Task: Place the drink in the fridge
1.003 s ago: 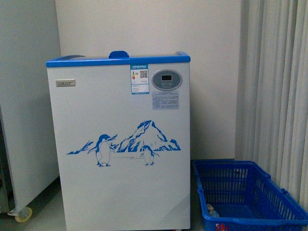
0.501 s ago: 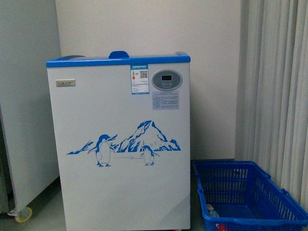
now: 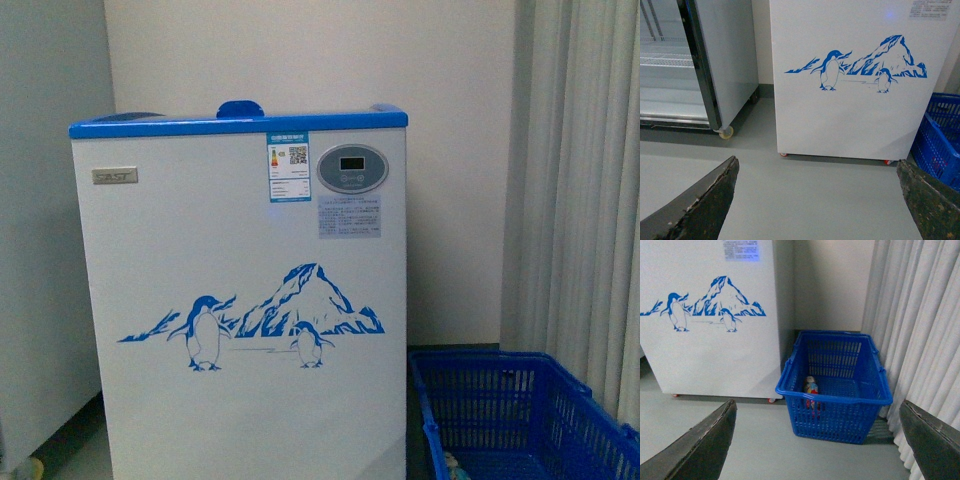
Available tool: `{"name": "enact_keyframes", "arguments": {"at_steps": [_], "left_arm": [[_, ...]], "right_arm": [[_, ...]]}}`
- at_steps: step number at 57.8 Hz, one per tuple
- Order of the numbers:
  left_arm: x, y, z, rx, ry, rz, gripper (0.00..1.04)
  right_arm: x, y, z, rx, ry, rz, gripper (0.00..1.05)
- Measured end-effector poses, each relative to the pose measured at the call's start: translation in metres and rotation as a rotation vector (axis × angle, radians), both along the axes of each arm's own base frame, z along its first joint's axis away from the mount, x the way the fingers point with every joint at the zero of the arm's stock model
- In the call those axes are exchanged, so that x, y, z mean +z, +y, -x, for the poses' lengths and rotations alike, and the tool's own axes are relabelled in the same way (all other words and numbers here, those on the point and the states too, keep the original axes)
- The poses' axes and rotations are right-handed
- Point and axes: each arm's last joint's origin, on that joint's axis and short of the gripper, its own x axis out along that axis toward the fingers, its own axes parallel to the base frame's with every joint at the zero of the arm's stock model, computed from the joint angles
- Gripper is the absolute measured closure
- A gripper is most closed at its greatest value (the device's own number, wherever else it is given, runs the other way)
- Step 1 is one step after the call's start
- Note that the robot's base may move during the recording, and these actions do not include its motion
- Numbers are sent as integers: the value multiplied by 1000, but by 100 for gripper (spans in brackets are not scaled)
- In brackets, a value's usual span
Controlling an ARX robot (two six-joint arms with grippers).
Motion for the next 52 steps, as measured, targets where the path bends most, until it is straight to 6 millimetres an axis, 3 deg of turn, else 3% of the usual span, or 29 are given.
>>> {"name": "enact_keyframes", "arguments": {"at_steps": [52], "left_arm": [[0, 0, 0, 0, 0, 0, 8]], "right_arm": [[0, 0, 0, 0, 0, 0, 7]]}}
